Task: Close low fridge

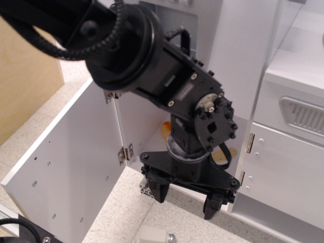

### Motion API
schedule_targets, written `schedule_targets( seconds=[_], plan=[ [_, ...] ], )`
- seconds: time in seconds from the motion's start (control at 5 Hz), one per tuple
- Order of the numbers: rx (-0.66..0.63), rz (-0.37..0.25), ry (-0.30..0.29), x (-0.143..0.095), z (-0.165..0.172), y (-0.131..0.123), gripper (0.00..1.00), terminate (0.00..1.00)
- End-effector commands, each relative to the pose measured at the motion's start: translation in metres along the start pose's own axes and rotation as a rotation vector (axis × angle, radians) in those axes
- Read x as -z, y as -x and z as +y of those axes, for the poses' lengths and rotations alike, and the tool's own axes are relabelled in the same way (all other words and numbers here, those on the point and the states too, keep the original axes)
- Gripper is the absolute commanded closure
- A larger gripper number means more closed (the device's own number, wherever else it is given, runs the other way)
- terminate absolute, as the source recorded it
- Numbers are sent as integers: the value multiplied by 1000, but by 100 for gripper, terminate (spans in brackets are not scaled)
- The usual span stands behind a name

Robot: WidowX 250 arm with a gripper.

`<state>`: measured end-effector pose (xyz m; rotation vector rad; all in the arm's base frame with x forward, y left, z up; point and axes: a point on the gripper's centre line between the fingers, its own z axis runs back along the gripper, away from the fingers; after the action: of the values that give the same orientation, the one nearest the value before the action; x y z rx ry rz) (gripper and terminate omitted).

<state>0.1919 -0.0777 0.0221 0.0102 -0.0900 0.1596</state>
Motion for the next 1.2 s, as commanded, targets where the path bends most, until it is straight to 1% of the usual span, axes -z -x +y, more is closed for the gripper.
schedule_targets(
  seconds=[0.0, 0.2, 0.4, 0.6, 0.8, 1.0],
  plan=[
    [0, 0, 0, 0, 0, 0, 0, 0],
    [-14, 2, 7, -26, 26, -15, 0, 0],
    [-36, -21, 22, -46, 62, -33, 0, 0],
    [-58, -65, 12, -54, 104, -51, 0, 0],
    [-61, -89, 12, -54, 150, -64, 0, 0],
    [-40, -94, 2, -53, 180, -69, 0, 0]
  ],
)
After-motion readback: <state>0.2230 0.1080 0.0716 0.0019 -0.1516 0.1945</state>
